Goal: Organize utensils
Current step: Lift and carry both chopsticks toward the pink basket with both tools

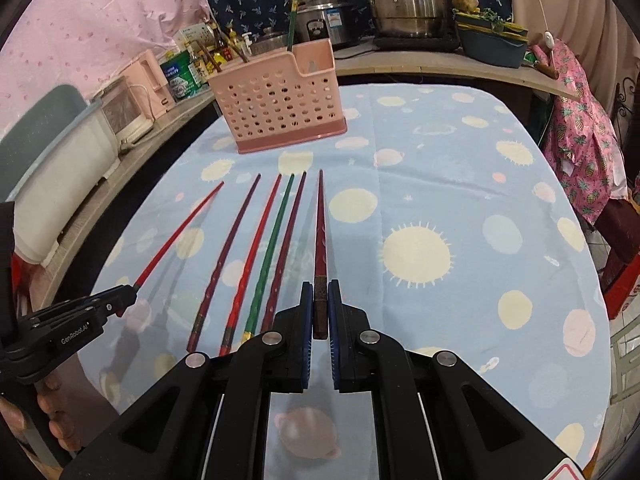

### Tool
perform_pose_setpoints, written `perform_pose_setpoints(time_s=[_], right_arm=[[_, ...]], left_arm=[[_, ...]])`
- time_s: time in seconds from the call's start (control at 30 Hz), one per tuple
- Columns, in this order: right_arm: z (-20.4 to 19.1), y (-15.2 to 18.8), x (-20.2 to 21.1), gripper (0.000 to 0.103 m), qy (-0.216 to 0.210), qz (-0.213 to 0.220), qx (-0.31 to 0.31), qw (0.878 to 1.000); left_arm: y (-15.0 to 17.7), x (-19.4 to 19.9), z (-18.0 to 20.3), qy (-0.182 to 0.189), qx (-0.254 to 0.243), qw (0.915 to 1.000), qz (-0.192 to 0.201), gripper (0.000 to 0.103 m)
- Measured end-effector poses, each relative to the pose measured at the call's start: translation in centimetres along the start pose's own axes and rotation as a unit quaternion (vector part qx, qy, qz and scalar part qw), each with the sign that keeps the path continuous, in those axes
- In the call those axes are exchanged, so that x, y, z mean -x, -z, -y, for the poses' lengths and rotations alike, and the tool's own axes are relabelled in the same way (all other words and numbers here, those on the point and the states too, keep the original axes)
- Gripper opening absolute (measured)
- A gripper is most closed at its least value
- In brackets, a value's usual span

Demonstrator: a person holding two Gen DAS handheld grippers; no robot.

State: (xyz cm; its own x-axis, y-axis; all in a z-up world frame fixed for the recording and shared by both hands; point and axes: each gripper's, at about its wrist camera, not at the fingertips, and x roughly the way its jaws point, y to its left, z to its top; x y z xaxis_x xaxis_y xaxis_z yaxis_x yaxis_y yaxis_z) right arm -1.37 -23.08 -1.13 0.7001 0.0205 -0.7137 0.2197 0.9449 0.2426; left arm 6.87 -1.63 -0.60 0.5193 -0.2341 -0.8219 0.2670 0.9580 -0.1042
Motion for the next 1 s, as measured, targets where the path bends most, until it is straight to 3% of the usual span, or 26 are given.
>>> perform_pose_setpoints(time_s=[0.47,1.0], right_arm=[[0.1,-8.7,4.0,0.007,-0.012,0.098,0.005,0.995],[2.0,-16.5,3.4,0.007,-0.061,0.120,-0.046,0.990]], left_arm=[[-8.3,4.3,-0.4,0.001,0.015,0.9966,0.081,0.007],[-18.6,6.3,0.3,0.022,0.035,0.9900,0.135,0.007]])
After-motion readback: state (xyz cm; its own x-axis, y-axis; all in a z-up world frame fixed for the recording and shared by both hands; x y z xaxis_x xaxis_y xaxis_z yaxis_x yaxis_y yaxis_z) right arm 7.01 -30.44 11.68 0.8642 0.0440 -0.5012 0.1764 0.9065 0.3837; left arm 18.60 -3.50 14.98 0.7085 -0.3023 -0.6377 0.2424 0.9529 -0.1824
